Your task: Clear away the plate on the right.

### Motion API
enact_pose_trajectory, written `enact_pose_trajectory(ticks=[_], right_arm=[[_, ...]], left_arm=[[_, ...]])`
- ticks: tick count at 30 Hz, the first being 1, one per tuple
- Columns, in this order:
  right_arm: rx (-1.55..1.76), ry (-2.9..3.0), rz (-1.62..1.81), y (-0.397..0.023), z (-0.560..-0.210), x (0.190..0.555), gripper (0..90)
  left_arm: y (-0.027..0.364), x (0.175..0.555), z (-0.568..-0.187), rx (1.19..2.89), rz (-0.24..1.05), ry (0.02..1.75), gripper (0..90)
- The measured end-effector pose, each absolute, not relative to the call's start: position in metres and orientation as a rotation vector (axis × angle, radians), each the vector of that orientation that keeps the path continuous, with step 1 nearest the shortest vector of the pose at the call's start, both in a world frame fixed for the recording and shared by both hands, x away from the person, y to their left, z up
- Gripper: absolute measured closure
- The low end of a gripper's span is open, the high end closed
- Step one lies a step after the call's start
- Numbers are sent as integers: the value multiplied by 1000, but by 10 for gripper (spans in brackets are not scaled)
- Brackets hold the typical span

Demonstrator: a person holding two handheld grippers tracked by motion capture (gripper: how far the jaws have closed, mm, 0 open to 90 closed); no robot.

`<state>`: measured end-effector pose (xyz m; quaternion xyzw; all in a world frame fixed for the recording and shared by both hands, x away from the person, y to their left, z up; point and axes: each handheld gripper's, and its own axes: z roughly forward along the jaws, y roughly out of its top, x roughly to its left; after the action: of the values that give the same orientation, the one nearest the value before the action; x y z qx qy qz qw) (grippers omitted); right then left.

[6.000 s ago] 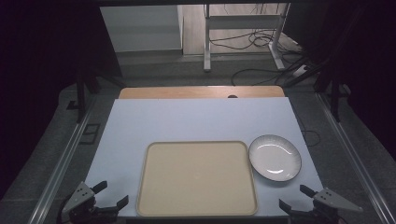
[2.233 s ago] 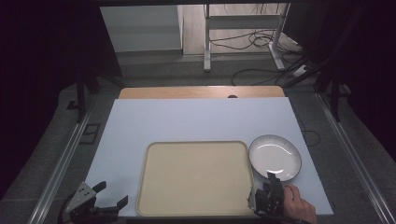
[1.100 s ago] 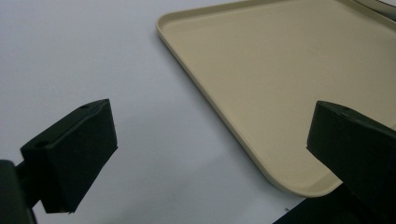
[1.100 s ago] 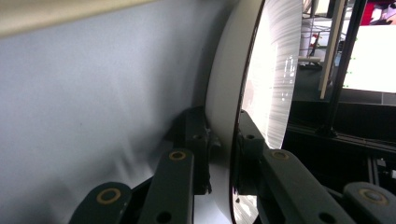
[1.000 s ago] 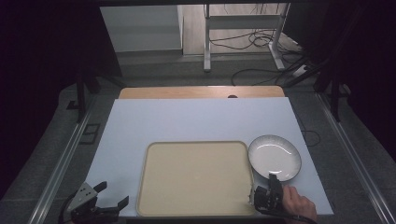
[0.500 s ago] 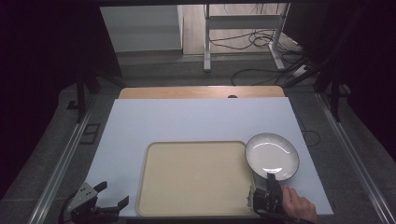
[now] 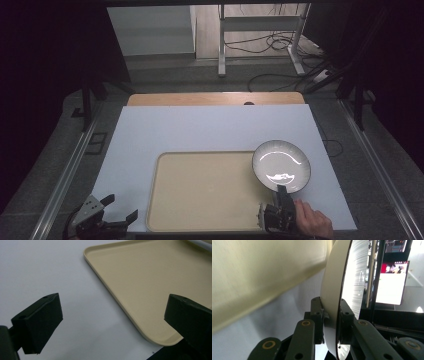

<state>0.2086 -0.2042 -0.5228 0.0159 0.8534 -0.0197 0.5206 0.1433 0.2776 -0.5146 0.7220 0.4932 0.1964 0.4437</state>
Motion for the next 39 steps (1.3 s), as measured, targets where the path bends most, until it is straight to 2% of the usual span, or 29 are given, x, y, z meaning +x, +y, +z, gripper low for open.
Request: enact_pose_trajectory(ticks=[39], right_arm=[[-187, 2021, 102, -131, -521, 200, 785]], left_arm=[[279, 144, -515, 1784, 465, 1208, 15]])
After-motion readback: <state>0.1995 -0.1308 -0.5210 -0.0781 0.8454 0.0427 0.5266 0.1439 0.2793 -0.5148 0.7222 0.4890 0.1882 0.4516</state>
